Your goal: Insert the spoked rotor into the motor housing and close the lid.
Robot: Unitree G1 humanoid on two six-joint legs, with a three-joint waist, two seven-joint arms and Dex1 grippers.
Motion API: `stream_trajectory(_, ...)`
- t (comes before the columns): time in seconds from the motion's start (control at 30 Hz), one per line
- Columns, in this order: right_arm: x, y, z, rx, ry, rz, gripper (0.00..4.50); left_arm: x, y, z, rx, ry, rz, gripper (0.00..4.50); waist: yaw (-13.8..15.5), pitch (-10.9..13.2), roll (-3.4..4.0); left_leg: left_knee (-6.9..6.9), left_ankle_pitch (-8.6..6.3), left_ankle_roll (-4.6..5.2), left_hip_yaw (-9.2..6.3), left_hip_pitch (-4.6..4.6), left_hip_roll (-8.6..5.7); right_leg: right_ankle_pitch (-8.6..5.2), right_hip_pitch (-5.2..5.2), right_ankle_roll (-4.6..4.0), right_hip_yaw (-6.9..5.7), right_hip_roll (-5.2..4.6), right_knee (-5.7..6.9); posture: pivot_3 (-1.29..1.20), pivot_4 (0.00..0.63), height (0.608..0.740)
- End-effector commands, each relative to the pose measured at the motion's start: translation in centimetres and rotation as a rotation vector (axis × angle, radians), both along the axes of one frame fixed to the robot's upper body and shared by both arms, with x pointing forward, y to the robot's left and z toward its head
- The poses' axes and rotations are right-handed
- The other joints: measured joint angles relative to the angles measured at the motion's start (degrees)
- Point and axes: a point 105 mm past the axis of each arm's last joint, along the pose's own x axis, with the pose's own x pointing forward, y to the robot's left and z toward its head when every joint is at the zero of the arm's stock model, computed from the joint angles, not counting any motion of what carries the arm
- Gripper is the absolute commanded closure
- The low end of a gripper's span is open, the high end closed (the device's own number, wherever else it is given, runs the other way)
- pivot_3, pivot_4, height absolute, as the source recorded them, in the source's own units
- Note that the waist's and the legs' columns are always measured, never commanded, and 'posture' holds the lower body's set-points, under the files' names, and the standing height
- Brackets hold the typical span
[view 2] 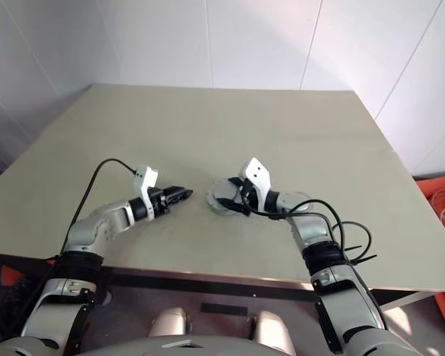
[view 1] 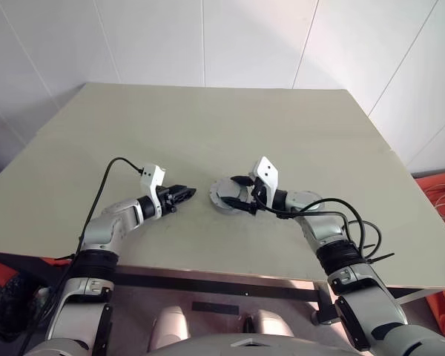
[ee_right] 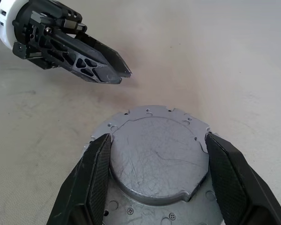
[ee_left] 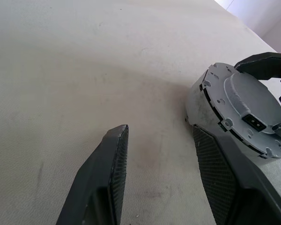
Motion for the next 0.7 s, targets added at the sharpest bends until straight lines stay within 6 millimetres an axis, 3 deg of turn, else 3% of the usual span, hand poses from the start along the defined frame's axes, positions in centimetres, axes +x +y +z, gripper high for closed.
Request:
stream_trajectory(0.03, 0.1, -1.0, -0.9, -0.057, 0.023, -0.021, 1.43, 0.3, 0.0, 1.8, -0.017, -0.067, -0.005, 2.2, 0.02, 0.0, 0.0, 0.0, 0.0, 0.0, -0.01, -0.03, 0.0, 0.0, -0.02, 0.0, 0.0, 0.0, -0.01, 0.0, 0.0, 0.74)
stream_trajectory(0.43, -0.5, -1.6, -1.9, -0.112, 0.057, -0.008, 1.43, 0.3, -0.2, 1.8, -0.023, -0.066, -0.008, 2.2, 0.14, 0.0, 0.0, -0.02, -0.05, 0.08, -0.01, -0.06, -0.02, 0.0, -0.05, 0.0, -0.01, -0.02, -0.11, 0.0, 0.0, 0.74)
stream_trajectory(0.7, -0.8, -1.6, -2.1, -0.112, 0.074, -0.001, 1.43, 0.4, -2.0, 2.5, -0.072, -0.071, -0.044, 2.2, 0.3, 0.0, 0.0, -0.03, -0.06, 0.11, -0.01, -0.06, -0.04, 0.0, -0.05, 0.0, -0.01, -0.03, -0.15, 0.0, 0.0, 0.74)
